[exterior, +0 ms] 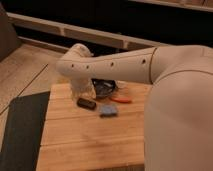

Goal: Push the eraser across the table

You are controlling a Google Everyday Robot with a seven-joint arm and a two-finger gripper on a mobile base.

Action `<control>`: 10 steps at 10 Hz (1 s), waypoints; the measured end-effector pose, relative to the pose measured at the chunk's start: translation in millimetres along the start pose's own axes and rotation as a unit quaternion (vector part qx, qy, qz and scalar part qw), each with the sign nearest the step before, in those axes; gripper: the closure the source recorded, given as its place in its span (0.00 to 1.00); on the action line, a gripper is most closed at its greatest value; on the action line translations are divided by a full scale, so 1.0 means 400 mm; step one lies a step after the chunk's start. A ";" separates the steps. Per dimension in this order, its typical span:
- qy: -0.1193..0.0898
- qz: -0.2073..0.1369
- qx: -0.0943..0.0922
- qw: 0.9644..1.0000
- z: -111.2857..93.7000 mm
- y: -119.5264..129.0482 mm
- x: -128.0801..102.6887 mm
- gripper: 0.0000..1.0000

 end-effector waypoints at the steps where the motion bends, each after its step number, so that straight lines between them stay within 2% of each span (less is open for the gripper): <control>1: -0.002 0.002 0.003 1.000 0.012 -0.006 -0.014 0.35; 3: -0.009 0.017 0.010 1.000 0.056 -0.037 -0.061 0.35; 5: -0.005 0.031 0.010 0.999 0.143 -0.050 -0.113 0.35; 6: 0.000 0.032 0.007 0.999 0.176 -0.047 -0.125 0.35; 7: 0.007 0.036 0.000 0.999 0.231 -0.042 -0.140 0.35; 10: 0.029 0.037 -0.019 0.999 0.317 -0.035 -0.141 0.35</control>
